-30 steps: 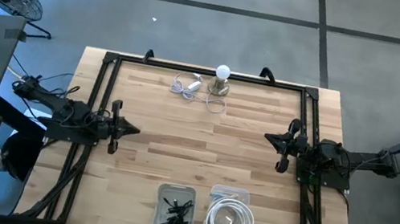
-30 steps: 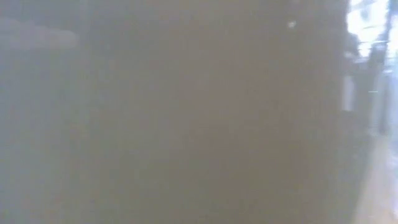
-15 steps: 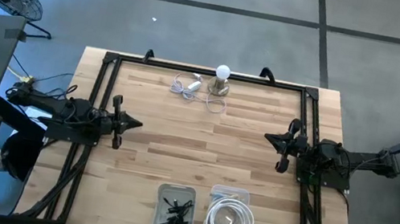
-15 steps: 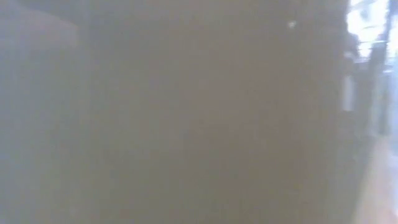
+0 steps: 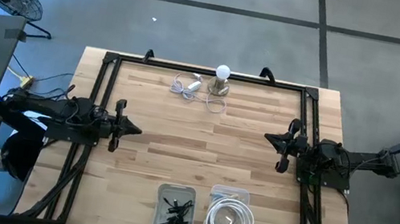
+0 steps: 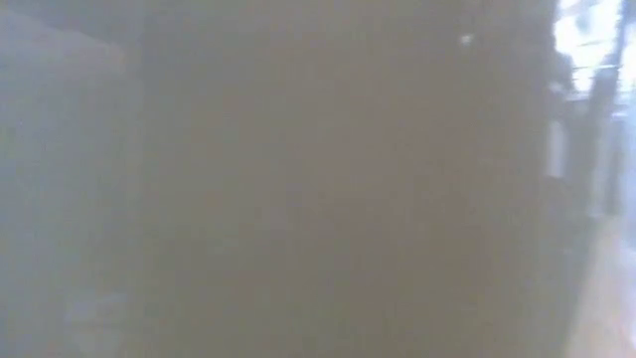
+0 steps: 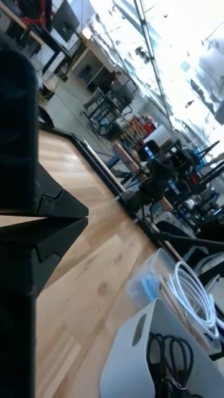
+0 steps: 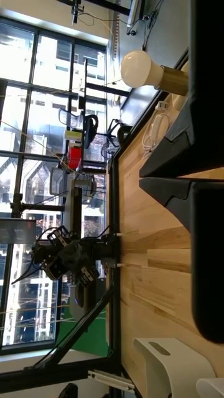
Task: Pick & Place USB Port
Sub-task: Return to Home Position
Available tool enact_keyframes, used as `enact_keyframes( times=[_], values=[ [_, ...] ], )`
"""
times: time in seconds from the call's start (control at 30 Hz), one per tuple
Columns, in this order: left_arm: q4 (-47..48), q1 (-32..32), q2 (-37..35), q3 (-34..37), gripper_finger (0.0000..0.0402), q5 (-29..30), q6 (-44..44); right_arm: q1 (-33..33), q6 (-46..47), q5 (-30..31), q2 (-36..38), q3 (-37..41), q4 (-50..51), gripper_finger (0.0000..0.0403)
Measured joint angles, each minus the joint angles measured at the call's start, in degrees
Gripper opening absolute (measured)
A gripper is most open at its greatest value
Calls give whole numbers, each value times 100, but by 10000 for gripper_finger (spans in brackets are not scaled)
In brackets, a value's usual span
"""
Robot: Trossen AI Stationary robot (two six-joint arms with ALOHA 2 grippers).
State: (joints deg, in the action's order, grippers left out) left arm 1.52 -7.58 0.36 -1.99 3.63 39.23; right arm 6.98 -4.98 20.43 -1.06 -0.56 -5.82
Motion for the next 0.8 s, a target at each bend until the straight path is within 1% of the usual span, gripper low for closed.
enact_keyframes(
  times=[0.1,0.2,0.8],
  values=[
    [87,268,0,-3,0,-310,0,2,-1,2,0,-2,0,5],
    [100,393,0,-3,0,-393,-3,0,-1,0,0,0,0,3],
    [105,384,2,-1,1,-325,-46,0,-1,1,0,-1,0,1]
  ],
)
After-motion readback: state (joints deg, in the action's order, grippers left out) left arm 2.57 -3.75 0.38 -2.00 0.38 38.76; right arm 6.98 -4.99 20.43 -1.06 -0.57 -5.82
